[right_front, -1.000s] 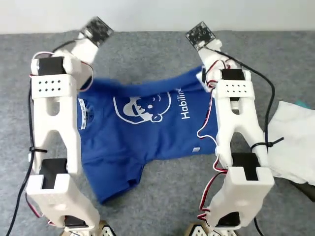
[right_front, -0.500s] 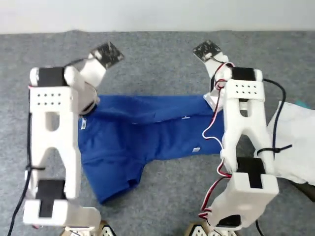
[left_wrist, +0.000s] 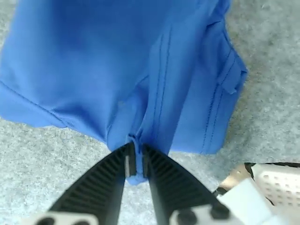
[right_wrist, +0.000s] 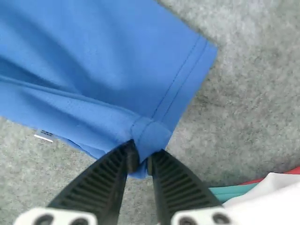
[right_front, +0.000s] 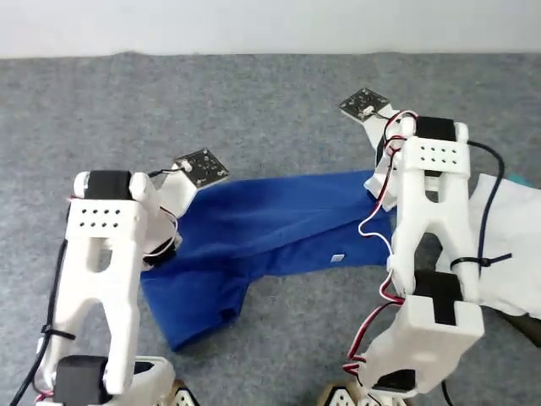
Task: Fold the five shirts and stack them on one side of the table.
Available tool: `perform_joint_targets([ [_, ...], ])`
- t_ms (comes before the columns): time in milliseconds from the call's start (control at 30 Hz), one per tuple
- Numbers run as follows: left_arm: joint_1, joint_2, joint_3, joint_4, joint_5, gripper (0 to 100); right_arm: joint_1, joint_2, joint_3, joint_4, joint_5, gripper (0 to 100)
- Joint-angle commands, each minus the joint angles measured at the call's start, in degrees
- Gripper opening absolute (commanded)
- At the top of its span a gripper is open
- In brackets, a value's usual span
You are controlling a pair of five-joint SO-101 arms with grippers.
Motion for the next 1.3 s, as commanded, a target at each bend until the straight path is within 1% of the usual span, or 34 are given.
perform_joint_targets([
  [0, -0.70, -2.46, -0.92, 1.49, -0.53, 10, 2.24, -3.65, -0.79, 2.07, 0.35, 21.5],
  [67, -1.49, -3.16, -2.59, 2.37, -0.53, 14, 2.86, -4.00, -1.23, 3.38, 0.26, 30.5],
  [133, -2.20, -5.63, -4.18, 2.46, -0.53, 15, 3.47, -4.97, -1.67, 4.88, 0.35, 32.2],
  [267, -2.11, -12.48, -5.05, 2.37, -0.53, 18, 3.56, -7.87, -1.67, 5.32, 0.35, 29.7],
  [367, -2.11, -16.26, -4.88, 1.05, -0.09, 18, 2.77, -9.10, -1.67, 3.65, 0.18, 26.9],
  [400, -2.11, -16.79, -4.79, 0.18, 0.70, 18, 2.07, -9.19, -1.67, 2.77, 0.18, 25.1],
  [467, -2.20, -16.44, -4.70, -2.73, 4.92, 18, 0.40, -9.19, -1.58, 0.84, 0.18, 19.5],
  [533, -1.93, -14.77, -4.18, -6.07, 8.53, 14, -2.15, -8.92, -1.23, -2.15, 0.18, 11.0],
  [600, -1.67, -12.13, -3.47, -8.97, 10.64, 8, -4.79, -7.34, -1.32, -5.49, -0.53, 2.0],
  [633, -1.67, -10.64, -3.30, -9.76, 11.43, 4, -6.11, -6.20, -1.32, -7.16, -1.76, 0.2],
  [667, -1.67, -9.14, -3.38, -10.11, 12.22, 1, -7.16, -4.88, -1.32, -8.57, -2.81, 1.9],
  [733, -1.67, -7.30, -3.38, -9.85, 13.71, 2, -8.92, -1.54, -1.41, -11.03, -4.84, 2.6],
  [833, -1.67, -7.47, -3.38, -8.00, 14.51, 1, -11.74, 3.91, -1.58, -12.79, -7.21, 0.9],
  [933, -2.11, -9.32, -3.12, -7.47, 14.51, 1, -13.14, 9.27, -1.58, -12.79, -7.91, 0.9],
  [1033, -2.20, -11.78, -3.03, -7.30, 14.51, 1, -12.97, 13.49, -1.58, -12.09, -7.91, 0.9],
  [1167, -2.11, -13.36, -2.95, -6.95, 14.51, 1, -11.30, 15.34, -1.67, -7.16, -7.91, 0.9],
  [1267, -2.11, -13.63, -1.27, -7.38, 14.51, 1, -9.45, 15.25, -1.76, -0.66, -7.91, 0.9],
])
